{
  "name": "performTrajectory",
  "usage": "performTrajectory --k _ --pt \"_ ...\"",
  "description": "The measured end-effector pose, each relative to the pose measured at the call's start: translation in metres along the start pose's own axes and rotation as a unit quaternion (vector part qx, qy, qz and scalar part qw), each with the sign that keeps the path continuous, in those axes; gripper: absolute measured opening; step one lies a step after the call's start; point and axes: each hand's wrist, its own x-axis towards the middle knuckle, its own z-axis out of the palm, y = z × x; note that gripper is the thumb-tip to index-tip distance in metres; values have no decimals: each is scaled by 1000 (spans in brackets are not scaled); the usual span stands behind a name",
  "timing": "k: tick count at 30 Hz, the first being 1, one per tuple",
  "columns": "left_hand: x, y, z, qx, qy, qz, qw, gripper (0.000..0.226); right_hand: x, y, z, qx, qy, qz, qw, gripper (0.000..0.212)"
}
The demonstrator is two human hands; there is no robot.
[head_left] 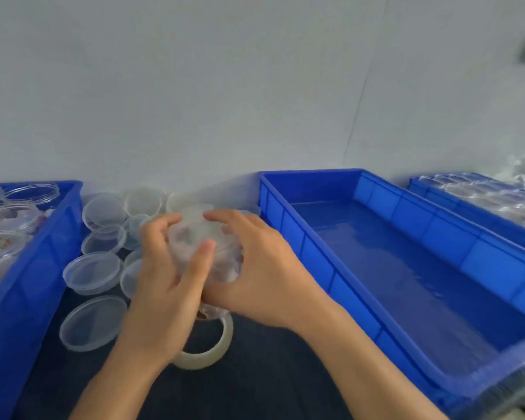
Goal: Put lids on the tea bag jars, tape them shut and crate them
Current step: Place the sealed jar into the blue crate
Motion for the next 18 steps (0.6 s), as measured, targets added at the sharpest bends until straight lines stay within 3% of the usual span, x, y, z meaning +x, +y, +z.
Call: performTrajectory --k 6,9,12,18 --pt "37 53 89 -53 -71 36 995 40 -2 9 -96 -103 96 66 988 81" --pt "57 67 138 -104 -133 19 985 36 -6 21 -146 -160 113 108 975 100" --pt "67 60 181 -61 -198 5 978 40 -12 49 -176 -196 80 190 959 114" --pt "54 13 223 54 -294 -69 952 41 -26 113 -166 -225 -33 265 937 91"
